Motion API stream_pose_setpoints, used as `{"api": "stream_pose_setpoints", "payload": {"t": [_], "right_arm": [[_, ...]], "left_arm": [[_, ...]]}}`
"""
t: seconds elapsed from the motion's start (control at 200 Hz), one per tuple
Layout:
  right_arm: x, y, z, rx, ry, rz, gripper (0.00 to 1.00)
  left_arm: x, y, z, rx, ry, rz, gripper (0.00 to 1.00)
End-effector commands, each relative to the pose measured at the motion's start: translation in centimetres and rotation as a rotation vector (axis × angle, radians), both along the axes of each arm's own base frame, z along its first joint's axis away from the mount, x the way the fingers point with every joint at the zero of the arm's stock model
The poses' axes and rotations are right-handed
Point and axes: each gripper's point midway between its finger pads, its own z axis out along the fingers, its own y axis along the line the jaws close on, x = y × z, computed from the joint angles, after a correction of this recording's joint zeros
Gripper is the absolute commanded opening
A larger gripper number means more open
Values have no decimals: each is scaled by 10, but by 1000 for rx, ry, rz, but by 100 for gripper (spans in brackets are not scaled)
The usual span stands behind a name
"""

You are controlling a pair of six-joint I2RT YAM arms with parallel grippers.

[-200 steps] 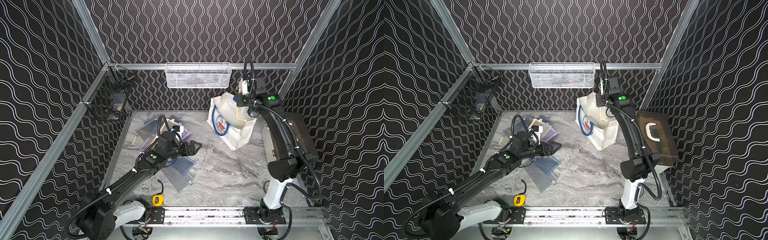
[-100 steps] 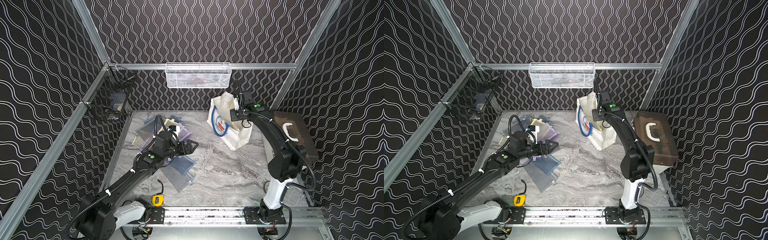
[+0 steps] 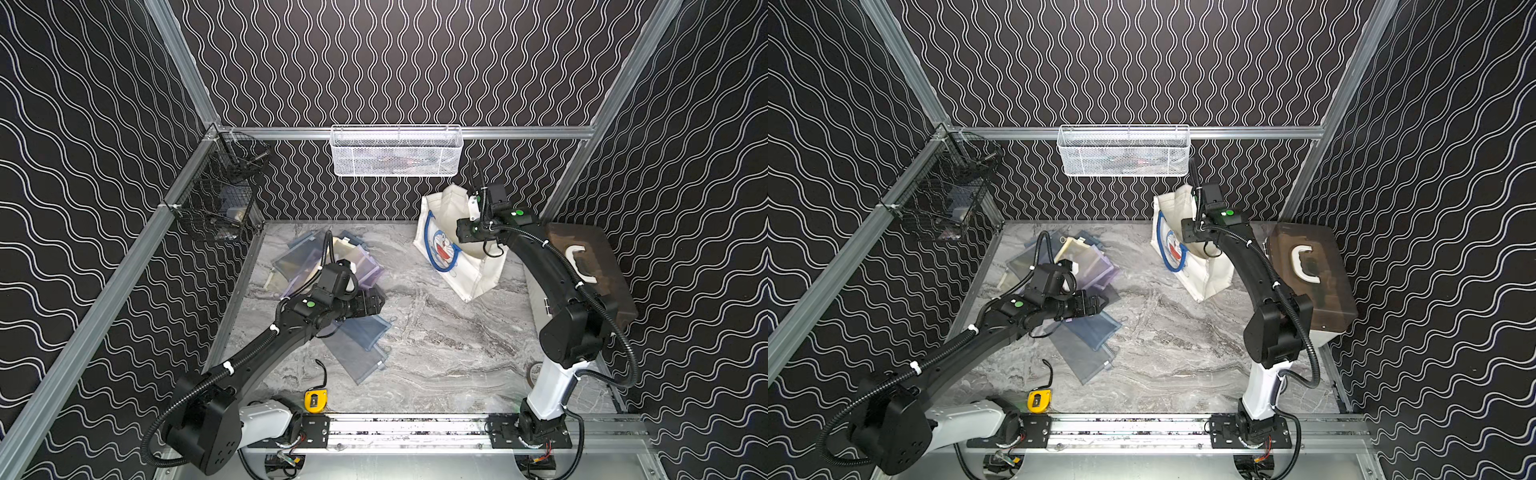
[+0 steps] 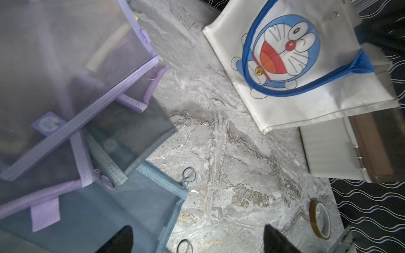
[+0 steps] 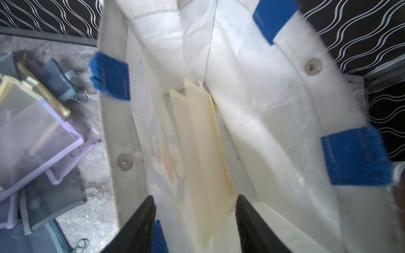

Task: Put the pencil pouch into the canvas bag
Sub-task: Place the pencil pouch in the canvas bag, then pick up the pencil pouch.

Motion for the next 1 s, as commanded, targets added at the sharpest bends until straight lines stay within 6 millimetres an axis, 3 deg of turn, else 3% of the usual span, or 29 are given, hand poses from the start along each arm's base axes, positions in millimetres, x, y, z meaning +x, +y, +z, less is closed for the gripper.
{"api": "stream_pose_setpoints", "payload": {"t": [0.0, 0.125, 0.205, 0.225, 0.33, 0.455, 0.575, 0.791, 0.831, 0.996], "right_arm": [[-7, 2, 21, -9, -25, -4, 68], [-30, 29, 35, 22, -13, 58, 69], [-56, 64, 36, 63, 16, 138, 69], [-68, 84, 35, 70, 24, 186, 70], [-114, 143, 19, 162, 126, 313, 70], [-155, 193, -25, 294, 293, 414, 70], [-169, 214, -72, 337, 438, 448, 70], [-175, 239, -149, 389, 634, 471, 69], [-175, 241, -173, 381, 682, 461, 69], [-174, 255, -211, 407, 769, 471, 67]], "left_arm": [[-10, 15, -20, 84, 58, 20, 95], [-21, 30, -37, 131, 109, 53, 91], [-28, 44, -46, 165, 150, 90, 87], [-30, 48, -48, 171, 159, 101, 86], [-42, 59, -54, 147, 182, 140, 84], [-56, 64, -67, 121, 220, 161, 80], [-58, 65, -78, 77, 246, 191, 76], [-48, 50, -90, -101, 255, 259, 70], [-47, 48, -92, -124, 264, 267, 70], [-44, 42, -100, -189, 276, 294, 65]]}}
